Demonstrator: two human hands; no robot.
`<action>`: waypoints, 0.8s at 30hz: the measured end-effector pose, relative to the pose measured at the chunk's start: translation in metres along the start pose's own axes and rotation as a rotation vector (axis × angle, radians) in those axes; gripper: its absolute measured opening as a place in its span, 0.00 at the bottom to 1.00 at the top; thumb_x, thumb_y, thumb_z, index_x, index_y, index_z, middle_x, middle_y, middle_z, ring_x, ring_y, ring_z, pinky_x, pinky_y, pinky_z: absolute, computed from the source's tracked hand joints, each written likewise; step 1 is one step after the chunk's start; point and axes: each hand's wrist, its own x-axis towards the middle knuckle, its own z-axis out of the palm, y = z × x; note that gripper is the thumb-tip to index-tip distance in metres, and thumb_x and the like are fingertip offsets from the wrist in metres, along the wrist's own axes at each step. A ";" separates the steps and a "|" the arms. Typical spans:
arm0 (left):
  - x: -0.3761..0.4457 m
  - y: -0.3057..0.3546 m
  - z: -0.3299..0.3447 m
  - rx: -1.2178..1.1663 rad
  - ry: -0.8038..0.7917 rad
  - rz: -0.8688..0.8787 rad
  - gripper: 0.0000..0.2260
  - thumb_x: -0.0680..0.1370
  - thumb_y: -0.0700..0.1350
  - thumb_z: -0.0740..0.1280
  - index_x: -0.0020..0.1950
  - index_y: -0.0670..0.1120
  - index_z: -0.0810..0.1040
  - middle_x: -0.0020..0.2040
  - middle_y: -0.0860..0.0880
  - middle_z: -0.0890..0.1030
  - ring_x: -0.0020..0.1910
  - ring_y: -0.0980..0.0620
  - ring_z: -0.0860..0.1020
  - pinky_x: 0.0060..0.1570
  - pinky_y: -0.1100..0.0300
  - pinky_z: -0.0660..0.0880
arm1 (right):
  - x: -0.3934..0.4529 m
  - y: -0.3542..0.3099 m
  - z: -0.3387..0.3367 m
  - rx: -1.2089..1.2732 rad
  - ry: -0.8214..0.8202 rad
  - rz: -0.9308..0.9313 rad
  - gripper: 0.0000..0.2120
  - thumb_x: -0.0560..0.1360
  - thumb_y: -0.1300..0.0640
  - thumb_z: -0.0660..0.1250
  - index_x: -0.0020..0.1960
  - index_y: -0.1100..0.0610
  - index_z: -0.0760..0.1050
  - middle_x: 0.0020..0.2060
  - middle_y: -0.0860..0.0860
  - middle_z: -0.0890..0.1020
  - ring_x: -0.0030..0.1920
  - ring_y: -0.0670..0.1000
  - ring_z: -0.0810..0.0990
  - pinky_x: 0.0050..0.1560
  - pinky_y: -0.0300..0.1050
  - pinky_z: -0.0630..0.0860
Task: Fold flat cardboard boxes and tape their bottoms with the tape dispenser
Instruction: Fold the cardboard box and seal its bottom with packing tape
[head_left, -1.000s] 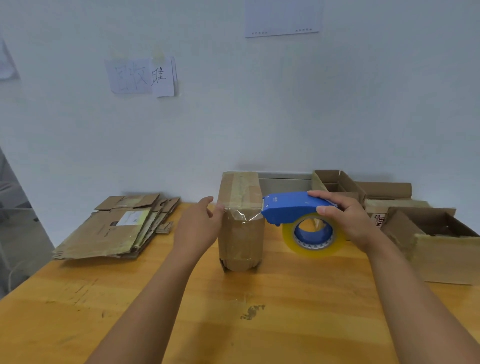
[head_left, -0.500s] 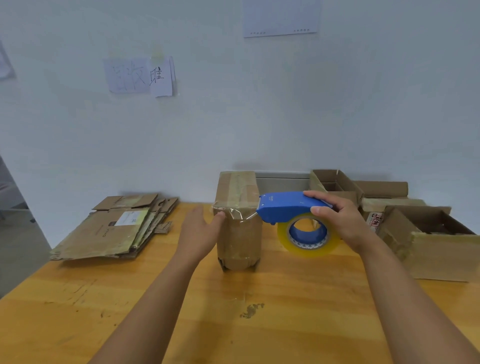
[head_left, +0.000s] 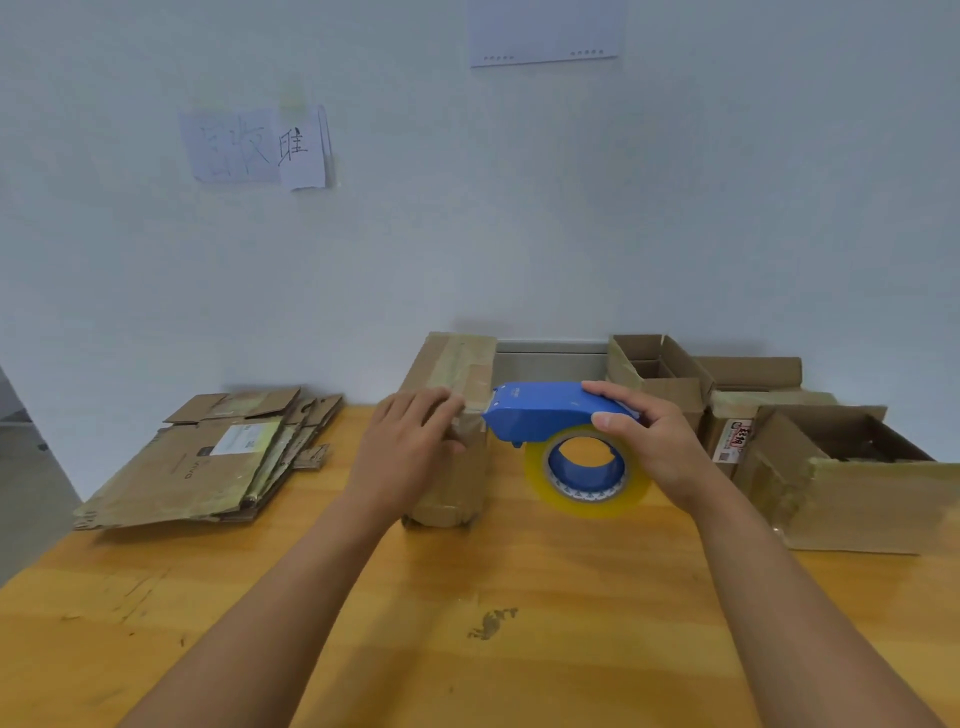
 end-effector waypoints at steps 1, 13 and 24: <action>-0.001 -0.002 0.000 -0.004 -0.026 -0.009 0.24 0.73 0.47 0.76 0.67 0.44 0.77 0.61 0.44 0.79 0.59 0.41 0.78 0.58 0.47 0.74 | 0.000 0.000 0.002 -0.004 -0.004 -0.001 0.15 0.71 0.47 0.70 0.55 0.32 0.81 0.54 0.35 0.81 0.55 0.41 0.80 0.51 0.33 0.77; 0.001 0.008 0.016 -0.049 0.017 -0.066 0.26 0.74 0.60 0.72 0.67 0.48 0.77 0.60 0.46 0.78 0.59 0.45 0.75 0.62 0.50 0.70 | -0.006 0.008 0.013 0.024 -0.001 0.016 0.15 0.71 0.45 0.71 0.56 0.32 0.81 0.53 0.35 0.81 0.53 0.43 0.81 0.50 0.40 0.80; 0.002 0.007 0.015 -0.084 0.017 -0.122 0.23 0.72 0.59 0.73 0.64 0.50 0.79 0.60 0.47 0.78 0.58 0.45 0.75 0.60 0.50 0.70 | -0.012 0.001 -0.027 -0.092 -0.081 -0.016 0.17 0.70 0.45 0.71 0.58 0.31 0.79 0.54 0.36 0.82 0.55 0.42 0.80 0.52 0.34 0.77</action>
